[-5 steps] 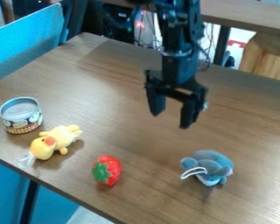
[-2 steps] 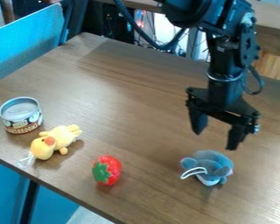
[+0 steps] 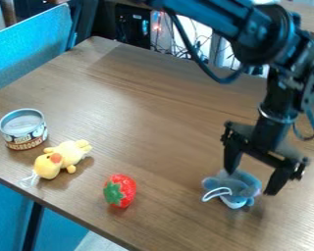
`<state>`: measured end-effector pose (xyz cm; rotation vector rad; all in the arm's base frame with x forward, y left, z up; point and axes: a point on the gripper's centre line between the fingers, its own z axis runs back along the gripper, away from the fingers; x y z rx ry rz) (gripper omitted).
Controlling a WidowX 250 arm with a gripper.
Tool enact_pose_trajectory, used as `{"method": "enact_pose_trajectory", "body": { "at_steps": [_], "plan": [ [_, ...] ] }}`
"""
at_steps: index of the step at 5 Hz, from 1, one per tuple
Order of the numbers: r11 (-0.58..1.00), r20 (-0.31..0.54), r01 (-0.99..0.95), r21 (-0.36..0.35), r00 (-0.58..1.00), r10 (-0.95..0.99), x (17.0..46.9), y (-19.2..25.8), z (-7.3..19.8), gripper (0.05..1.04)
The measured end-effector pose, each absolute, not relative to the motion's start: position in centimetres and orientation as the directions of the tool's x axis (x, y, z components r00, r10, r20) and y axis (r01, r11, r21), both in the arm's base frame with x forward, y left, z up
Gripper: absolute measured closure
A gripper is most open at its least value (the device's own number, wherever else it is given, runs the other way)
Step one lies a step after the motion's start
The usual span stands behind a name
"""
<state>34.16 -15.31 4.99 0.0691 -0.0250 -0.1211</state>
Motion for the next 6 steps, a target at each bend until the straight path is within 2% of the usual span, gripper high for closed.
{"method": "enact_pose_trajectory", "body": {
  "at_steps": [1,2,3,4,5,6],
  "plan": [
    [0.982,-0.115,0.066,0.178,0.992,-0.046,33.9,-14.6,3.0,0.079],
    [0.978,-0.152,0.056,0.201,0.988,-0.026,33.8,-14.6,2.8,0.079],
    [0.982,-0.138,0.051,0.183,0.99,-0.026,33.7,-14.7,2.6,0.114],
    [0.988,-0.119,0.09,0.127,0.99,-0.075,33.3,-15.0,2.6,0.291],
    [0.983,-0.047,0.183,-0.009,0.982,-0.183,32.6,-15.8,4.2,0.388],
    [0.974,0.054,0.225,-0.017,0.973,-0.224,32.2,-16.2,7.3,0.438]
  ]
}}
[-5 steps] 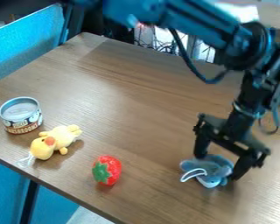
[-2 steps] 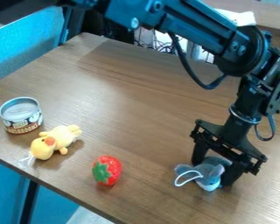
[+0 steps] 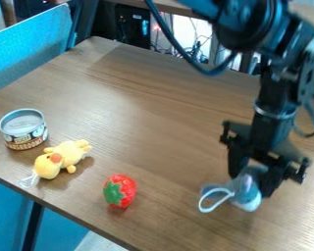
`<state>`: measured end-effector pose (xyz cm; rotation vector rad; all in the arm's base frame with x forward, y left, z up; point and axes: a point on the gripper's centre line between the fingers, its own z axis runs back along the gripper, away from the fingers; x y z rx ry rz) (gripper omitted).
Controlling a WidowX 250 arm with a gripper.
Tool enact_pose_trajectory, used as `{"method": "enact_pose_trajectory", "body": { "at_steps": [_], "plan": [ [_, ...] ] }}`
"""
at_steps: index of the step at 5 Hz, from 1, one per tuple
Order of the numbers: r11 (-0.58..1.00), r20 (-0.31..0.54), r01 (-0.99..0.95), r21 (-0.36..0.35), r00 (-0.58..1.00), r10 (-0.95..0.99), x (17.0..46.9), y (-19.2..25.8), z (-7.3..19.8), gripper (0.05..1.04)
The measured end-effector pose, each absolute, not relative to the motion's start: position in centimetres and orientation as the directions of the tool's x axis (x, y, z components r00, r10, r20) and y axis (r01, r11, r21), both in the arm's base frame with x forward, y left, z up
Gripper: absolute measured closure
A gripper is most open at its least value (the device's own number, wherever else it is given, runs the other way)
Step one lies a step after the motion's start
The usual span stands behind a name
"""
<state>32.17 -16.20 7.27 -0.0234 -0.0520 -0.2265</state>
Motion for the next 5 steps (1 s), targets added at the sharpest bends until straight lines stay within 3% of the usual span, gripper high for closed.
{"method": "enact_pose_trajectory", "body": {
  "at_steps": [1,2,4,5],
  "plan": [
    [0.941,0.075,0.338,0.017,0.938,-0.338,30.7,-18.6,8.1,0.44],
    [0.923,0.019,0.382,0.032,0.924,-0.383,28.8,-20.0,7.8,0.44],
    [0.909,-0.167,0.408,0.079,0.905,-0.392,26.4,-19.9,3.7,0.439],
    [0.907,-0.191,0.412,0.087,0.901,-0.39,26.0,-20.0,2.8,0.441]
  ]
}}
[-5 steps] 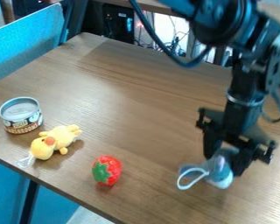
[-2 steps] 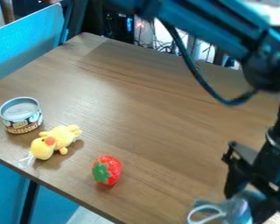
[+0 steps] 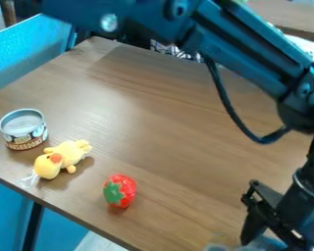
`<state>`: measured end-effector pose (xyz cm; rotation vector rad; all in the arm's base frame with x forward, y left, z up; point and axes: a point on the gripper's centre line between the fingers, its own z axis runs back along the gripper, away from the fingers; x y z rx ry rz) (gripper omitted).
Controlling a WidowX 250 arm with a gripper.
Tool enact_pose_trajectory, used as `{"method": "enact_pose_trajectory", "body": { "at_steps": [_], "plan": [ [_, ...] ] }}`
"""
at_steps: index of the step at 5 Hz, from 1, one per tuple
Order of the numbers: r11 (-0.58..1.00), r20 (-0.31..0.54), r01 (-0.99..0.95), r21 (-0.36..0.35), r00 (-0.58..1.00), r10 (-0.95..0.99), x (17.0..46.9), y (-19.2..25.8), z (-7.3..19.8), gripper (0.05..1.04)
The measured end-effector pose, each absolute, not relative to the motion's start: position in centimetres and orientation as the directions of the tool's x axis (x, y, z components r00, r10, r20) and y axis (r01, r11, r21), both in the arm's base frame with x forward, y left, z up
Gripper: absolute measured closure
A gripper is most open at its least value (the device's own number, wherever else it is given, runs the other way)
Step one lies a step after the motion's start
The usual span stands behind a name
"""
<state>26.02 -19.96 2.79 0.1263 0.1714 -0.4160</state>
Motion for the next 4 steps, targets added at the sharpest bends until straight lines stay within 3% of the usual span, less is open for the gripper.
{"method": "enact_pose_trajectory", "body": {
  "at_steps": [1,2,3,4],
  "plan": [
    [0.901,-0.174,0.432,0.046,0.891,-0.419,25.9,-20.4,2.5,0.368],
    [0.89,0.001,0.448,-0.086,0.893,-0.449,25.9,-19.7,3.5,0.111],
    [0.883,0.193,0.433,-0.181,0.896,-0.4,26.2,-19.2,5.8,0.08],
    [0.88,0.267,0.433,-0.195,0.887,-0.377,27.3,-18.9,7.2,0.083]
  ]
}}
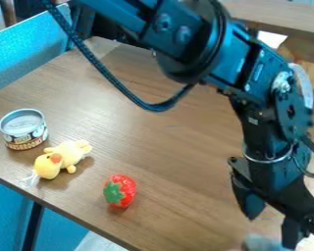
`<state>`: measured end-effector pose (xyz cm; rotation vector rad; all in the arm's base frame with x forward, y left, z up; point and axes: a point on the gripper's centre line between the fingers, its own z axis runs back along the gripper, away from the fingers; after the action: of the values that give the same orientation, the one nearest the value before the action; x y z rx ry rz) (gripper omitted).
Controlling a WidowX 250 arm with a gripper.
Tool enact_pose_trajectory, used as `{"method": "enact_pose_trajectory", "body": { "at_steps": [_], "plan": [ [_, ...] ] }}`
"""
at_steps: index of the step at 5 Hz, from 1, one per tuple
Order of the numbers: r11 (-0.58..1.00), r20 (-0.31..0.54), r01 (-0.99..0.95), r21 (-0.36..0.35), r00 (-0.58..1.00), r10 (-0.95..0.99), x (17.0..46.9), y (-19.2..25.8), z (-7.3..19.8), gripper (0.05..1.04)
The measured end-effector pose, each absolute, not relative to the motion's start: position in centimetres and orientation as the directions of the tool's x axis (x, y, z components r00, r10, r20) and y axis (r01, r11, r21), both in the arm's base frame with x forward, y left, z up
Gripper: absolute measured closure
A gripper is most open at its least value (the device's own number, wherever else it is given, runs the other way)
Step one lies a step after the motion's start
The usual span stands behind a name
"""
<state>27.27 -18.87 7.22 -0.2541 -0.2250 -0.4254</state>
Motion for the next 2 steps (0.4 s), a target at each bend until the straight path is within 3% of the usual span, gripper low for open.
{"method": "enact_pose_trajectory", "body": {
  "at_steps": [1,2],
  "plan": [
    [0.897,0.309,0.399,-0.193,0.892,-0.33,28.0,-17.0,8.8,0.083],
    [0.928,0.23,0.365,-0.079,0.912,-0.339,28.1,-14.3,9.1,0.083]
  ]
}}
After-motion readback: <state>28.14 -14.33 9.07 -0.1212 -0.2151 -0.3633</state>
